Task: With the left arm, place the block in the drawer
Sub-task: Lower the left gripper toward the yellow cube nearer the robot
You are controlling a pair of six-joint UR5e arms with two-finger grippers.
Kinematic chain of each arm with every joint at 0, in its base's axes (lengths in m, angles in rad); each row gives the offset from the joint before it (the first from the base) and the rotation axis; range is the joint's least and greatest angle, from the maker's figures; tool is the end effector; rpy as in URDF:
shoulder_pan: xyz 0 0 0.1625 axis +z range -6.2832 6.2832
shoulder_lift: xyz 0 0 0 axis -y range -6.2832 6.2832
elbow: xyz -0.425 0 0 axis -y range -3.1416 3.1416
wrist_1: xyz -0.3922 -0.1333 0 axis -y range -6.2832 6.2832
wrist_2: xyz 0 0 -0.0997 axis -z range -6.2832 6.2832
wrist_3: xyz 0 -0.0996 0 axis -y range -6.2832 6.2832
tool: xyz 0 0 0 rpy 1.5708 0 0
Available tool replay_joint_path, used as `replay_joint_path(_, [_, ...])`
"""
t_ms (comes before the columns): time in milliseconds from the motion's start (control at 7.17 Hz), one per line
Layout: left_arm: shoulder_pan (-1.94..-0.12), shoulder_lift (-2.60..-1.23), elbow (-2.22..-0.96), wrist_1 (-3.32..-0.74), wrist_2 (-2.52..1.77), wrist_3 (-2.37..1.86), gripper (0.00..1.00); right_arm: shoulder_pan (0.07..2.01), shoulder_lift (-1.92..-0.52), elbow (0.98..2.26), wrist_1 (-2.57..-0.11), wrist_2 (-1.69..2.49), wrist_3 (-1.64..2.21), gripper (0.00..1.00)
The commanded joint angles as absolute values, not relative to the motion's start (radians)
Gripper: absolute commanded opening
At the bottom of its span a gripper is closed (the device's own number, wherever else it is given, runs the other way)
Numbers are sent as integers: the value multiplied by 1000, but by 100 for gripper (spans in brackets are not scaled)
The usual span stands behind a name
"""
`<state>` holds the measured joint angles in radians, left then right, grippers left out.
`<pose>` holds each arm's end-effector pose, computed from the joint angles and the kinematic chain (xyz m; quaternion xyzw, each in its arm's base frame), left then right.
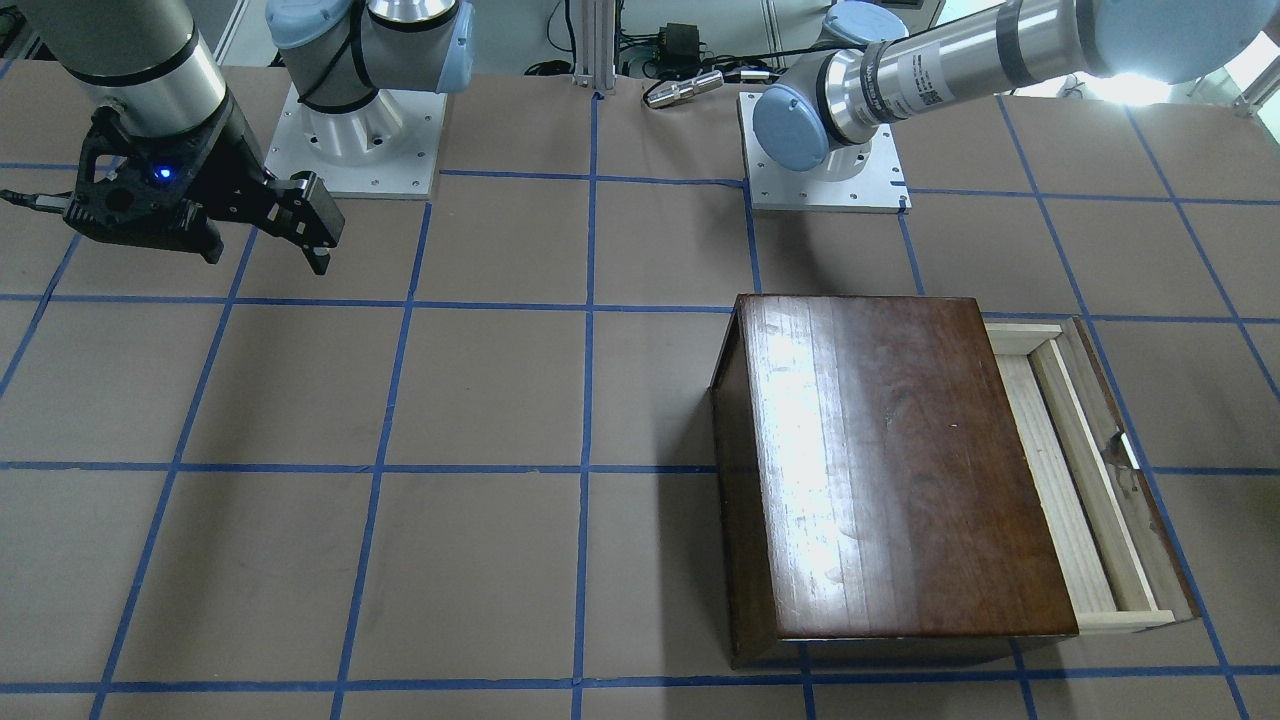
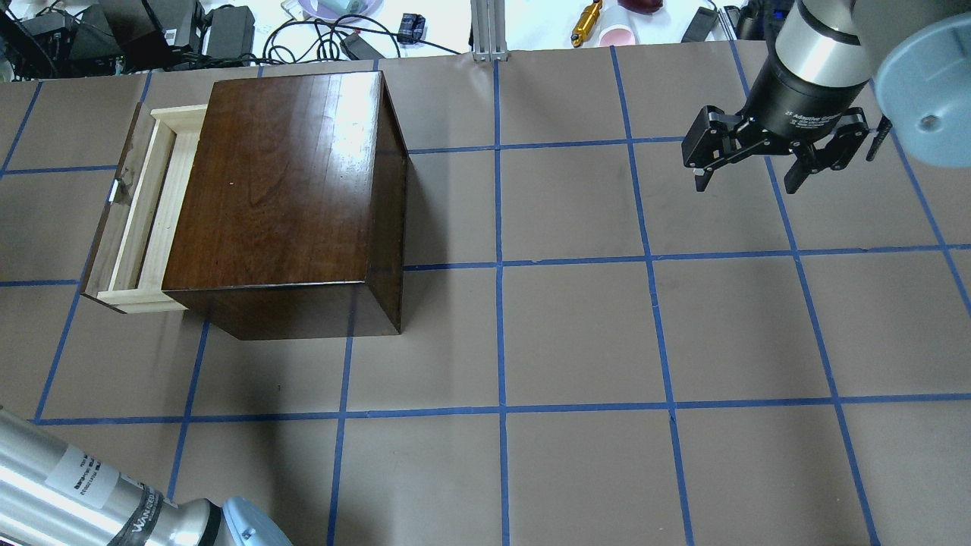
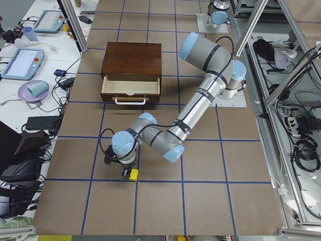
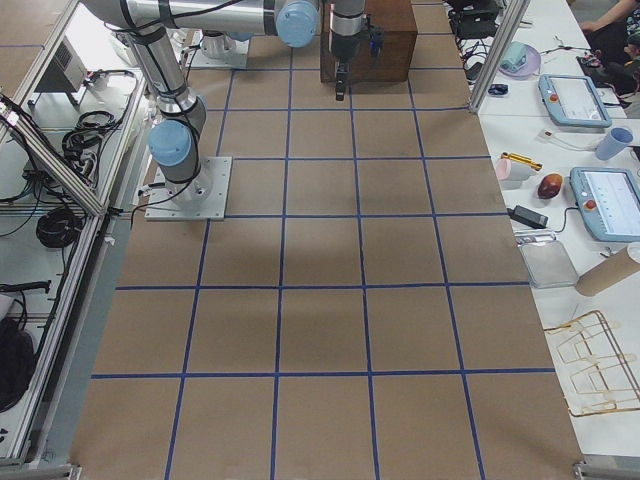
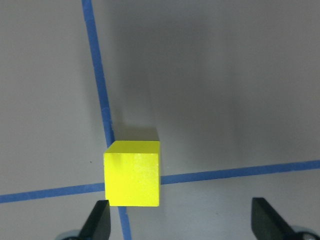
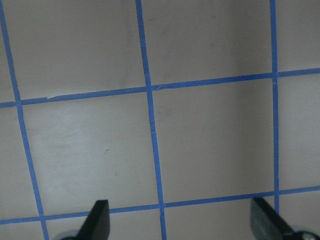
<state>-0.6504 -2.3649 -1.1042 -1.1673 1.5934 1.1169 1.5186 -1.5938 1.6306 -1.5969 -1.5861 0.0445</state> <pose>0.5426 -0.5775 0.2425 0.0976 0.9944 -0.0103 0.0383 0.1065 -0.4870 0.4723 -0.0483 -0.9988 -0.0054 0.0076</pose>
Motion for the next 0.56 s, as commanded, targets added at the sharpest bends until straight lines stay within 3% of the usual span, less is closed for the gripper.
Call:
replay_joint_path(0, [-640,-2405,-1097,-1131,1591,1157,100,1519,-1594,1631,-1597,-1586,44,100])
replay_joint_path(419, [-640,-2422,-1108,-1131,1575,1160,100,1519,-1594,1631,-1597,-1586,44,100])
